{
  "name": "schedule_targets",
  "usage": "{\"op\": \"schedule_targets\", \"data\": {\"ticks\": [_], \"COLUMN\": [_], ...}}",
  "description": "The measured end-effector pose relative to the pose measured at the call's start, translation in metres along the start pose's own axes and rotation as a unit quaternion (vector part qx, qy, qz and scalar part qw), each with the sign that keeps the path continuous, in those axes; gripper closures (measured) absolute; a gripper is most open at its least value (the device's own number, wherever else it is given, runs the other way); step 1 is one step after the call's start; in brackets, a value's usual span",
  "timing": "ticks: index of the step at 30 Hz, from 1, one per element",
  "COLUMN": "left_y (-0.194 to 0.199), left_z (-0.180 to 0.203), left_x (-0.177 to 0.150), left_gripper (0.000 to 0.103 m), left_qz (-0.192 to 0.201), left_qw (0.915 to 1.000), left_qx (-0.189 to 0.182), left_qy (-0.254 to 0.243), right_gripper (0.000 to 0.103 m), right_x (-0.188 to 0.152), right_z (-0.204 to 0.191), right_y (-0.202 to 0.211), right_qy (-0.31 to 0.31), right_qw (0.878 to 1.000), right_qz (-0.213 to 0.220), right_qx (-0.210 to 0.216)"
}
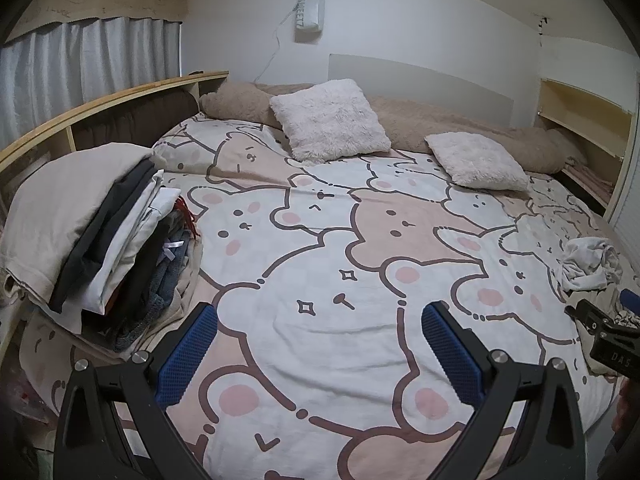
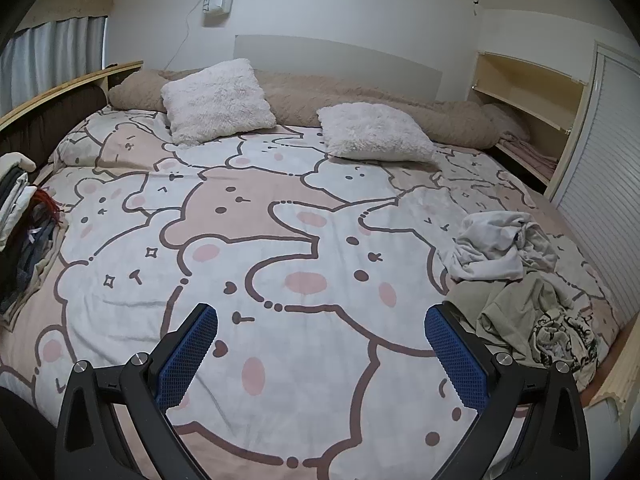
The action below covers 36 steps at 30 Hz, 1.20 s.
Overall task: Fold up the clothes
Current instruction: 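Move the right gripper toward the clothes pile by the wall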
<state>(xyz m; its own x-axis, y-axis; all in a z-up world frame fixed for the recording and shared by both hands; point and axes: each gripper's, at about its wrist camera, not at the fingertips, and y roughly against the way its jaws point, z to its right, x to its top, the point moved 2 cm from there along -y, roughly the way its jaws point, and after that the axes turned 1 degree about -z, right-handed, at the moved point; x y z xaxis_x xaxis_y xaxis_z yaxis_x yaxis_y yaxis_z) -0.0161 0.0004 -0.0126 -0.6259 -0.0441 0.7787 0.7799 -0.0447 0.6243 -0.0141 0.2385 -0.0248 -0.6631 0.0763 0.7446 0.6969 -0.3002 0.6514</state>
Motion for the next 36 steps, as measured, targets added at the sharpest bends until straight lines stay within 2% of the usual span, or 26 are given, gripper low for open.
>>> {"op": "schedule_targets", "data": {"ticks": [9, 36], "left_y": [0.002, -0.006], "left_z": [0.013, 0.011], "left_x": [-0.003, -0.005], "left_gripper": [0.000, 0.000], "left_qz": [0.005, 0.001], "left_qw": [0.9995, 0.9996], "left_qx": [0.014, 0.007], "left_qy": [-0.027, -0.026], "right_gripper": [0.000, 0.000], "right_x": [-0.004, -0.011], "right_z": [0.001, 0.003], "right_y": [-0.006, -0.019], "right_qy": [-0.004, 0.003], "right_qw": [1.000, 0.999], "right_qz": [-0.013, -0.031], "right_qx": [0.001, -0.001]}}
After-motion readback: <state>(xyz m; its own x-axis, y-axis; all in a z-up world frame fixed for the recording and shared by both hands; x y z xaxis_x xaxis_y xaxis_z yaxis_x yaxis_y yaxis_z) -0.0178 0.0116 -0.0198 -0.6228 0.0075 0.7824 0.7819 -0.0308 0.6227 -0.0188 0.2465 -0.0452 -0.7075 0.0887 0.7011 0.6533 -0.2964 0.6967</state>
